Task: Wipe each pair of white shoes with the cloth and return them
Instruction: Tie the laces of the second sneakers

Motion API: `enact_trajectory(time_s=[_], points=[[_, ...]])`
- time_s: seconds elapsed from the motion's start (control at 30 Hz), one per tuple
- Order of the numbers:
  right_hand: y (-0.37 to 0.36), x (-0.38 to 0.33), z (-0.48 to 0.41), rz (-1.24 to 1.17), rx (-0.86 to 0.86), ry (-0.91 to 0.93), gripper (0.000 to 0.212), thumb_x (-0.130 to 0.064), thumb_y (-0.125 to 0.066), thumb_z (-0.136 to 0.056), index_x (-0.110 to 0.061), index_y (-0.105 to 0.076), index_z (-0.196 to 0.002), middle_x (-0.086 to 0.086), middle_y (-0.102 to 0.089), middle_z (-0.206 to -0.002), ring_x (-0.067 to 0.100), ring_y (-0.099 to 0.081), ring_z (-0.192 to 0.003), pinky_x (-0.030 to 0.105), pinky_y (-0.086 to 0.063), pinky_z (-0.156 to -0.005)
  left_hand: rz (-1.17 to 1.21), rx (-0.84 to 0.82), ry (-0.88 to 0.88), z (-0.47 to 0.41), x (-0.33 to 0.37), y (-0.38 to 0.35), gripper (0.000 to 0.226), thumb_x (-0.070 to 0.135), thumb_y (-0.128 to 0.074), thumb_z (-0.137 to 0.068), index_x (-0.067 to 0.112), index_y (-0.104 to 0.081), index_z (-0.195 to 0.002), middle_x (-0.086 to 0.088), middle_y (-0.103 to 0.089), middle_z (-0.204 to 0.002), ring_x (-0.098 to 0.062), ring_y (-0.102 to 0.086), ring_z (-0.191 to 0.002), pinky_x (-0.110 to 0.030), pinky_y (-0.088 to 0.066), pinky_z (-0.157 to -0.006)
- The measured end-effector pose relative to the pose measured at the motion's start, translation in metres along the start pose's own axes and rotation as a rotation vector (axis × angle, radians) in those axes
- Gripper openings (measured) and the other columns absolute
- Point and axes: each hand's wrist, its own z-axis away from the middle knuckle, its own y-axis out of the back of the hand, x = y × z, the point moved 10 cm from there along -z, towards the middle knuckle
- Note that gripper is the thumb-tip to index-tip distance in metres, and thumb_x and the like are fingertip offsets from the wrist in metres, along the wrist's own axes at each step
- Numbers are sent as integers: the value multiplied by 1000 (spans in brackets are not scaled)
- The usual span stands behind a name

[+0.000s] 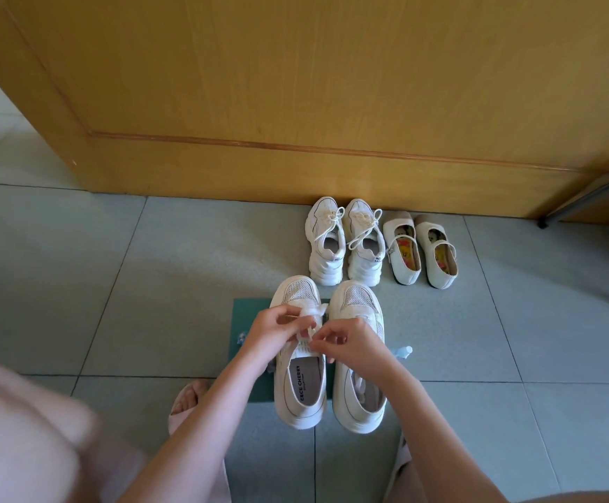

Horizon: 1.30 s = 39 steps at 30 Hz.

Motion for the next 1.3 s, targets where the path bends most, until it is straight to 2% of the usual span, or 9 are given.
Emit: enact_trajectory(time_s=[0.1,0.2,0.3,0.47,0.63,0.73,0.9,1.1,1.3], points=[[1,2,-1,-23,21,-6,14,-25,-62,-89,-15,-72,-91,-13,-64,-69,-4,-53,-56,7,-39,-54,-33,-8,-31,0,4,0,16,16,-77,-76,16,-70,-90,-1,-72,-85,-13,-66,-78,-24,-54,-73],[13,13,-7,-133,160,-84,13,-13,-54,-92,-13,-67,-94,-8,-62,-74,5,-53,-59,9,-41,-55,-251,57,-153,1,16,5,14,12,-76,-76,15,-69,-88,5,-70,-83,-6,-65,-76,-15,-49,-66],[6,8,-16,-169,127,-69,22,-3,-50,-91,-17,-66,-97,-10,-60,-73,5,-53,-59,15,-44,-59,-403,97,-301,8,31,4,13,11,-72,-79,18,-68,-89,9,-69,-84,0,-63,-75,-12,-50,-67],[-4,-1,-26,-175,70,-24,34,1,-46,-91,-27,-65,-93,-8,-61,-69,13,-51,-59,27,-45,-60,-452,204,-417,14,34,8,11,4,-68,-81,13,-70,-87,7,-68,-85,-6,-65,-77,-15,-50,-67],[-10,0,-30,-390,-19,2,25,-5,-54,-93,-24,-70,-94,19,-62,-70,13,-55,-53,24,-50,-57,-342,238,-476,21,36,8,13,0,-72,-76,11,-70,-82,11,-67,-85,1,-64,-81,-7,-46,-70],[-10,6,-32,-447,-68,-45,16,-5,-61,-89,-13,-71,-98,8,-63,-69,8,-54,-52,20,-49,-56,-305,249,-512,24,37,9,12,5,-74,-76,14,-70,-81,15,-67,-86,1,-64,-84,-9,-48,-73],[-5,6,-35,-399,-100,-70,19,-3,-65,-85,-3,-69,-103,4,-66,-76,5,-53,-54,18,-46,-57,-321,270,-523,24,34,11,22,9,-76,-75,13,-70,-96,8,-67,-90,-2,-64,-82,-13,-51,-73],[-5,-3,-33,-153,-185,-68,13,-9,-63,-84,-14,-65,-95,-7,-60,-72,5,-48,-57,18,-43,-54,-321,231,-412,19,21,13,20,15,-77,-75,14,-70,-94,13,-68,-84,3,-64,-77,-11,-50,-70],[9,-15,-33,196,13,50,12,-12,-59,-81,-23,-60,-85,-12,-51,-75,7,-47,-65,19,-37,-57,-259,216,-366,19,18,13,12,20,-76,-76,20,-68,-85,11,-68,-78,1,-62,-74,-15,-50,-67]])
